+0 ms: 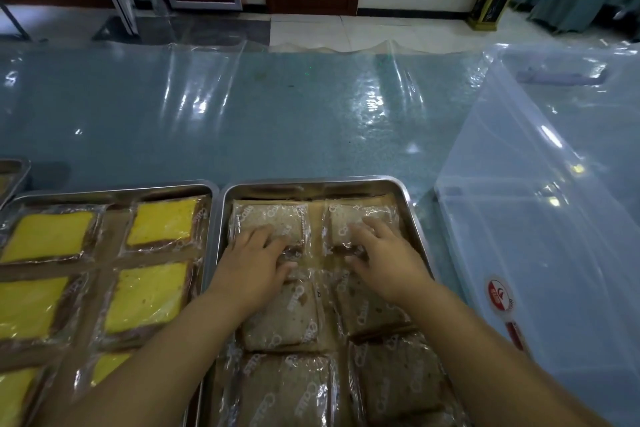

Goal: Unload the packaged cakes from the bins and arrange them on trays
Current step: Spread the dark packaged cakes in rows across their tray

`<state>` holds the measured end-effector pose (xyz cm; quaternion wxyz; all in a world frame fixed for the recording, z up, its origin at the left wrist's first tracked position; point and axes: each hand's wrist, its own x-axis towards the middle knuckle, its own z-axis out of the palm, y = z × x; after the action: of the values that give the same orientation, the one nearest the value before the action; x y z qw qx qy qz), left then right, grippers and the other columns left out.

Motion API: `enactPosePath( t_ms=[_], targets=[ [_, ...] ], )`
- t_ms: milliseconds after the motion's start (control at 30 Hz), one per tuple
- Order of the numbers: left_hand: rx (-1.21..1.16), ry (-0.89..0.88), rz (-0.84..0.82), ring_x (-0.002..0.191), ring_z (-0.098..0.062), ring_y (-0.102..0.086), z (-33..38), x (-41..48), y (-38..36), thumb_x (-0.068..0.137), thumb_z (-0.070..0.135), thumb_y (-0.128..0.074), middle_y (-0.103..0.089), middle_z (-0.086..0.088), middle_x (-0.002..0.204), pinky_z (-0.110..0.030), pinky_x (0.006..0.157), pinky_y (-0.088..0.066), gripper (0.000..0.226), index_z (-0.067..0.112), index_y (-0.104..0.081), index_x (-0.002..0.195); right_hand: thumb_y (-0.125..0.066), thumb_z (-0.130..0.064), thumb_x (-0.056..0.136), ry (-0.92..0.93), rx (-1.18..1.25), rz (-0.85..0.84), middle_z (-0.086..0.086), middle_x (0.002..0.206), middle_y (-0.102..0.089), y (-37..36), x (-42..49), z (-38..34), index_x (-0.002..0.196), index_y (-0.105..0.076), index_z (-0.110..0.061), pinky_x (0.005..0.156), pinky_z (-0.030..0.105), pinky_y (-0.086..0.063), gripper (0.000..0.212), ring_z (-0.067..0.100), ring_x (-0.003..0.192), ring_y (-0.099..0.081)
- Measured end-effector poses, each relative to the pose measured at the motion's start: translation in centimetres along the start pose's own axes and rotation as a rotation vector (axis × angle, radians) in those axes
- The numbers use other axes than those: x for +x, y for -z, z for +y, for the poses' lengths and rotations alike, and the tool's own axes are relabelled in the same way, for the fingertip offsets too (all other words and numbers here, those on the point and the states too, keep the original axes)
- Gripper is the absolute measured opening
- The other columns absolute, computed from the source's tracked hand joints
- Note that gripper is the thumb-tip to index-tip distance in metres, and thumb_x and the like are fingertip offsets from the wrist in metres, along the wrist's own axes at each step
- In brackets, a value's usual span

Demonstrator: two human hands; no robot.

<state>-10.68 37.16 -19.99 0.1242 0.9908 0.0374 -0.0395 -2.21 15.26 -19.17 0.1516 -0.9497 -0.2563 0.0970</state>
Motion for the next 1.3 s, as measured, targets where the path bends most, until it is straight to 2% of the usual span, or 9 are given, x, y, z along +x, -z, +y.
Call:
enactPosePath(
  t_ms=[67,167,333,500,633,800,1033,1167,1300],
  targets=[
    [0.013,0.017,-0.045,0.141,-0.024,-0.011,0.1,0.1,-0.3,0.092,0.058,-0.034,-0.023,-0.002,0.153,-0.041,0.115,-0.015,0.057,0.032,-0.031,0.142,-0.047,-0.054,0.089,-0.009,-0.026,-0.107,-0.004,0.155,-0.015,-0.9,0.2,-0.9,0.141,-0.027,-0.039,0.109,0.050,-0.026,0.058,0.024,0.143,-0.010],
    [0.036,0.044,-0.112,0.144,-0.027,0.000,-0.2,0.5,-0.8,0.089,0.065,-0.026,-0.010,-0.001,0.157,-0.045,0.115,-0.005,0.063,0.036,-0.023,0.145,-0.036,-0.061,0.090,-0.060,-0.049,-0.203,-0.007,0.157,0.001,-2.0,0.4,-0.9,0.144,-0.019,-0.040,0.112,0.055,-0.012,0.060,0.028,0.144,0.009],
    [0.036,0.048,-0.130,0.144,-0.027,0.004,-0.9,1.5,-1.1,0.088,0.067,-0.023,-0.004,0.000,0.158,-0.045,0.115,-0.002,0.065,0.038,-0.018,0.146,-0.034,-0.062,0.090,-0.067,-0.038,-0.132,-0.006,0.158,0.000,-2.2,1.3,0.4,0.144,-0.021,-0.039,0.113,0.049,-0.003,0.060,0.027,0.144,0.009],
    [0.002,0.055,-0.111,0.143,-0.027,-0.001,-1.0,2.5,-0.8,0.088,0.066,-0.026,-0.011,0.001,0.157,-0.047,0.115,-0.007,0.063,0.037,-0.026,0.144,-0.036,-0.057,0.092,-0.023,0.005,-0.096,-0.005,0.157,-0.012,-1.5,2.6,1.5,0.141,-0.032,-0.036,0.115,0.046,-0.009,0.054,0.026,0.144,0.001],
    [-0.053,0.051,-0.082,0.143,-0.026,-0.003,-0.7,2.2,-0.4,0.090,0.061,-0.035,-0.016,-0.001,0.156,-0.046,0.116,-0.010,0.059,0.033,-0.032,0.143,-0.039,-0.055,0.093,-0.018,0.028,-0.103,-0.005,0.157,-0.012,-1.3,2.2,1.3,0.141,-0.032,-0.037,0.115,0.047,-0.011,0.052,0.026,0.144,0.002],
    [-0.117,0.032,0.023,0.140,-0.024,-0.007,0.4,0.5,0.2,0.091,0.048,-0.048,-0.025,-0.005,0.150,-0.043,0.115,-0.011,0.055,0.030,-0.036,0.141,-0.049,-0.043,0.093,0.002,0.031,0.014,-0.002,0.156,-0.019,-0.8,-0.5,0.5,0.144,-0.030,-0.031,0.114,0.040,-0.016,0.056,0.021,0.144,-0.006],
    [-0.064,0.116,-0.025,0.121,-0.022,-0.023,2.8,-4.6,-0.7,0.085,0.057,-0.048,-0.035,0.002,0.134,-0.039,0.100,-0.027,0.048,0.036,-0.046,0.129,-0.056,-0.033,0.090,0.050,0.026,0.016,0.001,0.147,-0.038,-1.3,-5.9,-0.2,0.125,-0.055,-0.029,0.107,0.042,-0.035,0.035,0.025,0.139,-0.025],
    [-0.023,0.127,-0.052,0.130,-0.025,-0.019,3.4,-6.6,-1.6,0.085,0.059,-0.047,-0.027,0.001,0.143,-0.042,0.107,-0.027,0.058,0.035,-0.037,0.137,-0.052,-0.039,0.091,0.032,-0.029,-0.049,-0.006,0.144,-0.039,-2.1,-7.3,0.2,0.132,-0.049,-0.031,0.108,0.039,-0.034,0.042,0.019,0.138,-0.023],
    [-0.055,0.131,-0.068,0.135,-0.026,-0.014,3.5,-6.6,-2.0,0.090,0.052,-0.047,-0.021,-0.002,0.148,-0.043,0.111,-0.026,0.060,0.028,-0.033,0.143,-0.051,-0.040,0.092,-0.021,-0.019,-0.020,-0.006,0.142,-0.040,-2.3,-6.8,0.6,0.132,-0.050,-0.030,0.104,0.037,-0.035,0.041,0.018,0.136,-0.024]
  ],
)
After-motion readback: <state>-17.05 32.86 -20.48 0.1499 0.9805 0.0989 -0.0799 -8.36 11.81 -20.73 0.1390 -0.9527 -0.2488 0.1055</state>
